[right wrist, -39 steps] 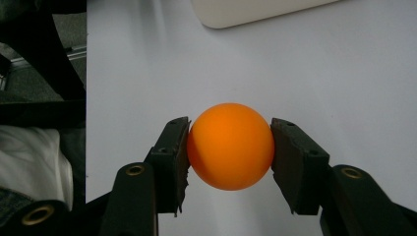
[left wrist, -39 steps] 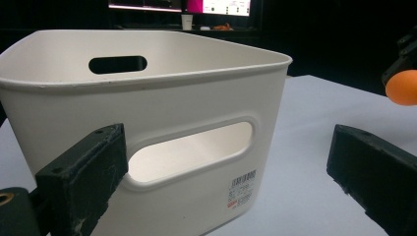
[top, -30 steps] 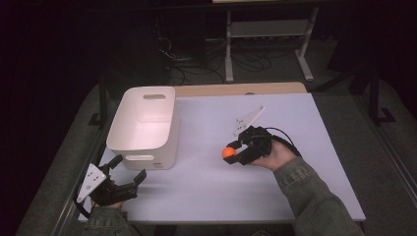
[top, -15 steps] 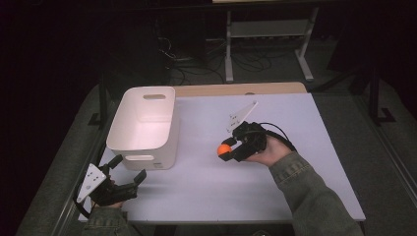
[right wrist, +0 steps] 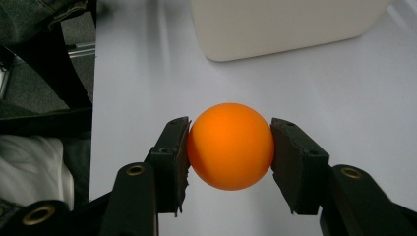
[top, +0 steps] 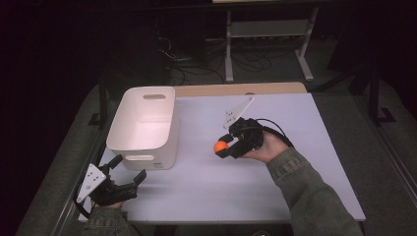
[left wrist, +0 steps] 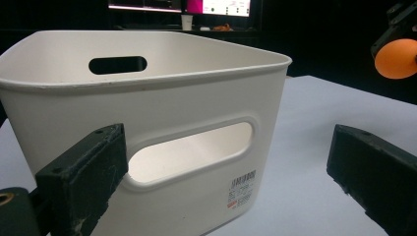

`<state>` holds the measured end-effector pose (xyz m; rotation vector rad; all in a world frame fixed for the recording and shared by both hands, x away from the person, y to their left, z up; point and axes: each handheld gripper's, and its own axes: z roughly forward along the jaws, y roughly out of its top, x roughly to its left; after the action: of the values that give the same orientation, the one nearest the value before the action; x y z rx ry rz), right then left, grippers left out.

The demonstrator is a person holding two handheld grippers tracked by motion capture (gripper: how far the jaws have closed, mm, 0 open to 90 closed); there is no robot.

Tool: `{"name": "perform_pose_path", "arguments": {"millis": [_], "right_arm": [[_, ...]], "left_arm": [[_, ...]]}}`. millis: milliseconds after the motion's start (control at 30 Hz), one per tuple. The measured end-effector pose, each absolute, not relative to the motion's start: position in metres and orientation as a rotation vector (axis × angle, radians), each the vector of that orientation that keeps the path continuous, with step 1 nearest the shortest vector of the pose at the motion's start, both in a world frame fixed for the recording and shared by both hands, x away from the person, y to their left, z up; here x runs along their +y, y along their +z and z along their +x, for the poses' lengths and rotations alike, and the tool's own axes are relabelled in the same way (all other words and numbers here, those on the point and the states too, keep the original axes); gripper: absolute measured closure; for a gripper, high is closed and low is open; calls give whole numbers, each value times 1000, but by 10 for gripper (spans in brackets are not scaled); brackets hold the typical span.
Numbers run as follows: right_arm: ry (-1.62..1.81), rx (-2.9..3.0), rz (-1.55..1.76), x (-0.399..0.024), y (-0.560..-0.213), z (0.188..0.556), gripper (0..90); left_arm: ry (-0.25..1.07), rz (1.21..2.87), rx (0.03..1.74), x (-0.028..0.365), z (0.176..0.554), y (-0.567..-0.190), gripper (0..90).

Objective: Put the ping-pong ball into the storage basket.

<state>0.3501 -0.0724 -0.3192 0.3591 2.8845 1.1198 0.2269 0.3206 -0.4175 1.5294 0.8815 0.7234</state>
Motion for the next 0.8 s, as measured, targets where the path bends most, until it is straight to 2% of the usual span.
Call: {"name": "perform_pose_path", "arguments": {"millis": [800], "right_arm": [[1103, 2903, 279, -46, -307, 360, 500]], "left_arm": [[723, 1527, 879, 321, 227, -417, 15]]}}
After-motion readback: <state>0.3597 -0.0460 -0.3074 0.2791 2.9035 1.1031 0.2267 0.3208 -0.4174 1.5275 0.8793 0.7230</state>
